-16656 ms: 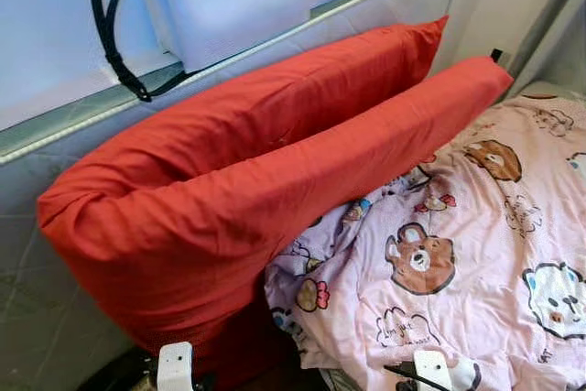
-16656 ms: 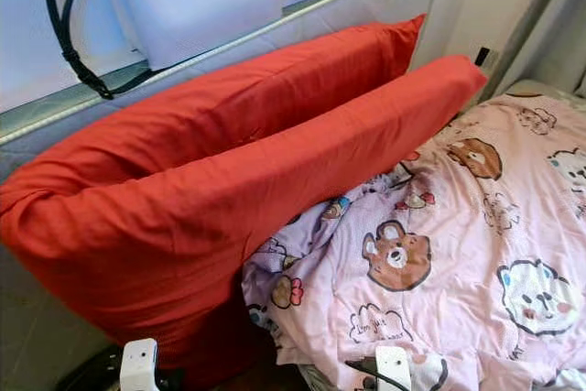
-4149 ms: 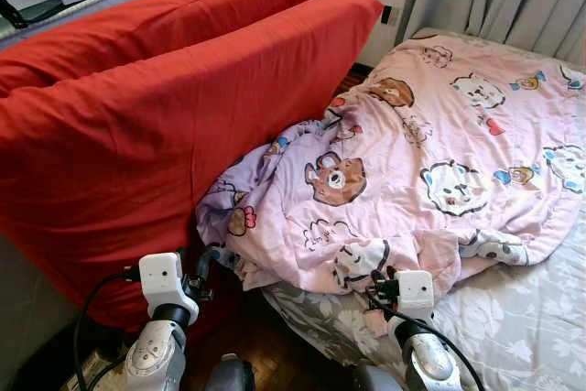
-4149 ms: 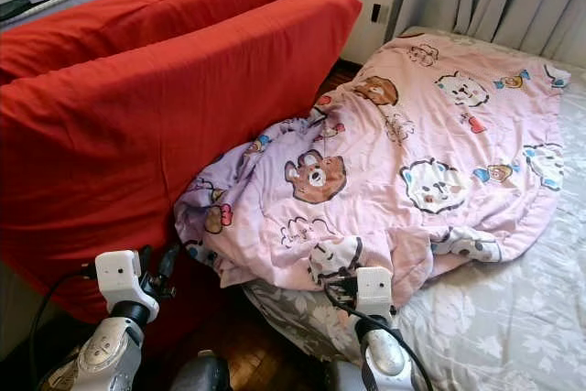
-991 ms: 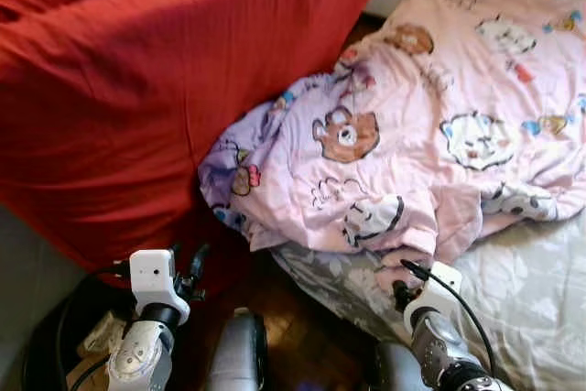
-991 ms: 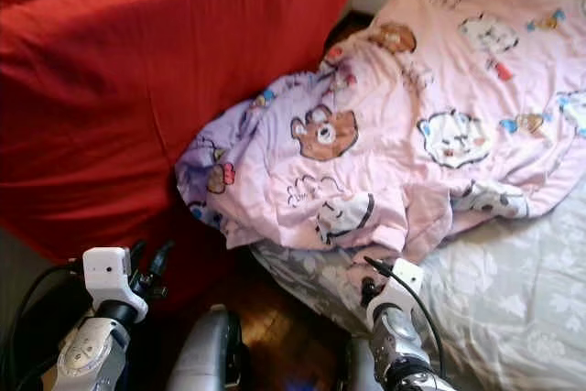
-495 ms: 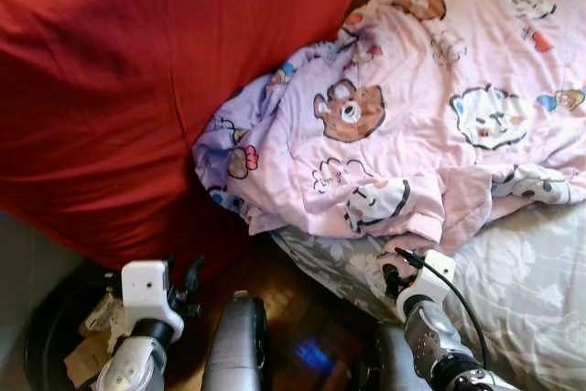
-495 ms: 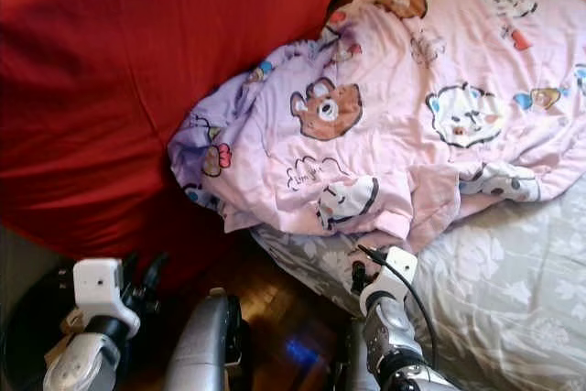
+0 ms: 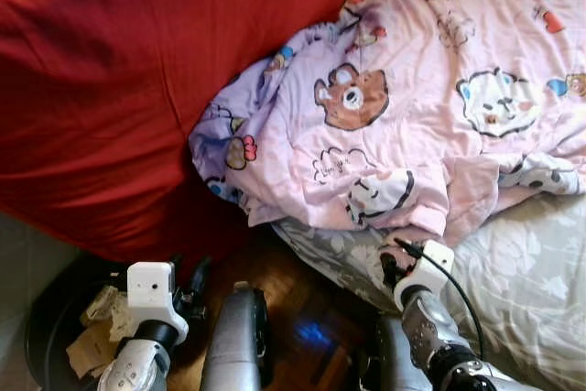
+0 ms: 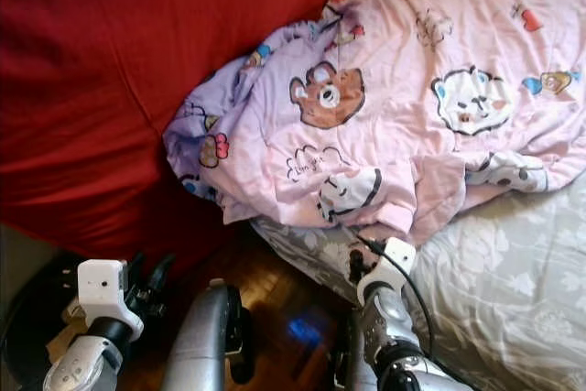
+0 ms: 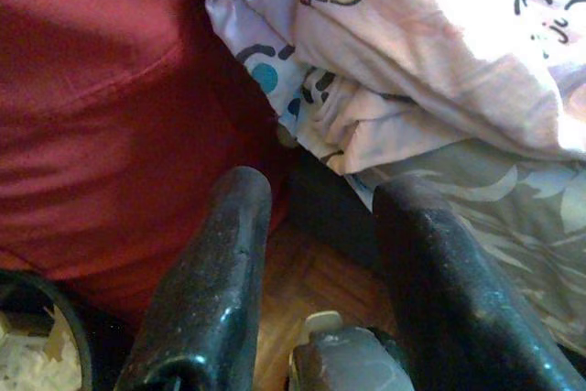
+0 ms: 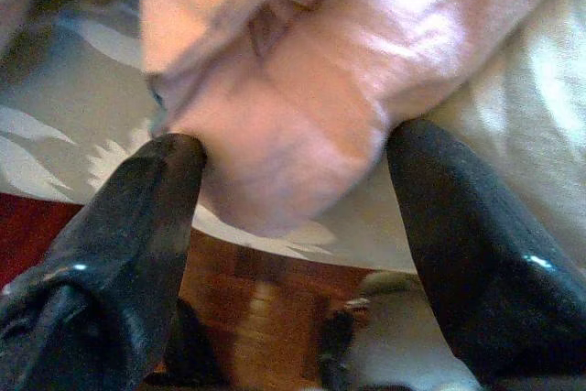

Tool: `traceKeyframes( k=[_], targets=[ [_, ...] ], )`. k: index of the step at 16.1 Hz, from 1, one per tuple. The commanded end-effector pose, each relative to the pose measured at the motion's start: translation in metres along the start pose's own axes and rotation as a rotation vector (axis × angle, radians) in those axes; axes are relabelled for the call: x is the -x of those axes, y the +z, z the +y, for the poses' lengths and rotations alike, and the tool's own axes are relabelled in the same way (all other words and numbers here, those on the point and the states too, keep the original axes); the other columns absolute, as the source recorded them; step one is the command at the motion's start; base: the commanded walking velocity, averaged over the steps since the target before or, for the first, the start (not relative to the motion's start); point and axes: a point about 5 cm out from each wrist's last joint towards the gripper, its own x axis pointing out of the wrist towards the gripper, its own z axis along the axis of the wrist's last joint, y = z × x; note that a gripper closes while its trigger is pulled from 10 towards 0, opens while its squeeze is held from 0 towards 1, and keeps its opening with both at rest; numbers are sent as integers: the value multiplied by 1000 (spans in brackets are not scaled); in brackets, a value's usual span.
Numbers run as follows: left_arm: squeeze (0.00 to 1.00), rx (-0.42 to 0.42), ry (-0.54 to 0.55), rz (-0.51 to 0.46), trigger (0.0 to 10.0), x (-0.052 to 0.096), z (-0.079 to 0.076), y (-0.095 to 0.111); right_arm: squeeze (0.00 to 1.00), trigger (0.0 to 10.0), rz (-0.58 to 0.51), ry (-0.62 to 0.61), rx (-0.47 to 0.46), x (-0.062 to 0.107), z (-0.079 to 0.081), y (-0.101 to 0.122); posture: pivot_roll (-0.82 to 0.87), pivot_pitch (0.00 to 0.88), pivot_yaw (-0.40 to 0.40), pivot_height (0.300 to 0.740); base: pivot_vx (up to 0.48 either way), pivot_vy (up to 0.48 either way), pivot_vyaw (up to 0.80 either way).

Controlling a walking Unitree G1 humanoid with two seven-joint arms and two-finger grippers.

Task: Clean up the room

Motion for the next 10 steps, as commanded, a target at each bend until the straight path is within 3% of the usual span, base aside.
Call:
traceKeyframes(
  k=[1, 6, 10],
  targets=[
    [0, -8, 3, 32, 10000, 7, 0, -3, 0, 10000, 10, 17, -23, 2, 2, -7, 228, 381, 66, 635, 0, 0, 0],
    [0, -14, 1, 48, 10000, 12, 1, -3, 0, 10000, 12, 68, -28, 2, 12, -8, 227, 398, 65, 635, 0, 0, 0],
    [0, -7, 2, 55, 10000, 16, -2, -3, 0, 10000, 65, 4, 12, 4, 1, -18, 232, 405, 61, 635, 0, 0, 0]
  ],
)
